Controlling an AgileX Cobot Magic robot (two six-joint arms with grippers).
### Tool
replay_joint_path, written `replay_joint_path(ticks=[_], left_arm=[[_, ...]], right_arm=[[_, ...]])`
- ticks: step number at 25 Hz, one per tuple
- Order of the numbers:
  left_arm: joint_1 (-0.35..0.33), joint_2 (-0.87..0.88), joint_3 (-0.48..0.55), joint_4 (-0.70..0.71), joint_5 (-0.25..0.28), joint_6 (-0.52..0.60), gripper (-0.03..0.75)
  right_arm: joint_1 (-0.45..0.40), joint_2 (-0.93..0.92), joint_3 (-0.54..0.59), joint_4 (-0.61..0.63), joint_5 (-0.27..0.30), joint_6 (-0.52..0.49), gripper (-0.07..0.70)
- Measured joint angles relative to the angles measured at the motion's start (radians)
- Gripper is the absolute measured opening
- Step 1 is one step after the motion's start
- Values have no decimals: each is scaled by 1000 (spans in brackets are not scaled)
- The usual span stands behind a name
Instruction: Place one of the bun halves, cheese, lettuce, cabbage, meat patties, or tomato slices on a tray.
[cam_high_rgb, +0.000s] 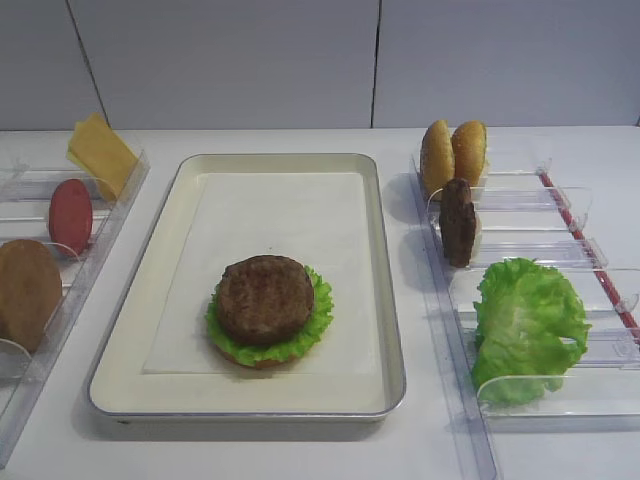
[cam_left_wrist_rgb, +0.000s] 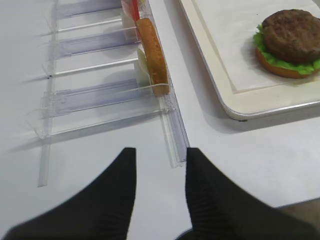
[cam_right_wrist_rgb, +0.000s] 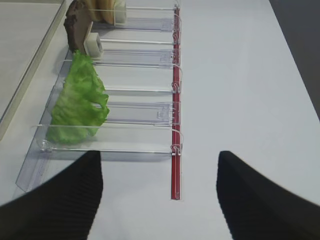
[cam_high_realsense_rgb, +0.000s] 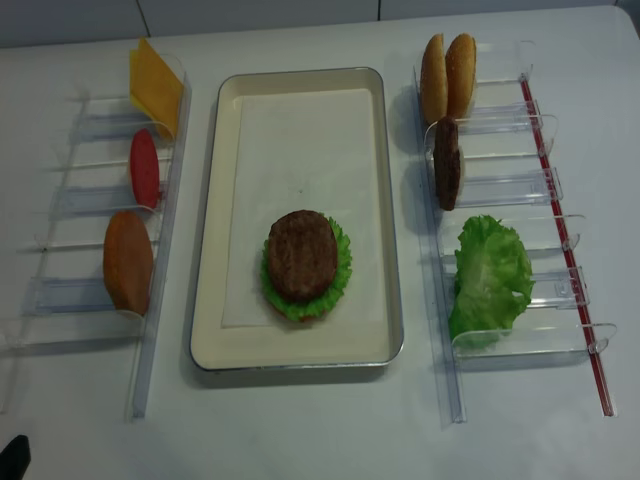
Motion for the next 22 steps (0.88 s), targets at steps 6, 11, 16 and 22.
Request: replay_joint_path(ticks=[6, 11, 16, 22], left_arm=[[0, 0, 0, 0, 0, 0, 224], [0, 0, 0, 0, 0, 0, 224], [0, 0, 0, 0, 0, 0, 224], [0, 0, 0, 0, 0, 0, 224]], right_arm=[[0, 0, 0, 0, 0, 0, 492], [0, 0, 0, 0, 0, 0, 492], [0, 0, 0, 0, 0, 0, 492], [0, 0, 0, 0, 0, 0, 490]])
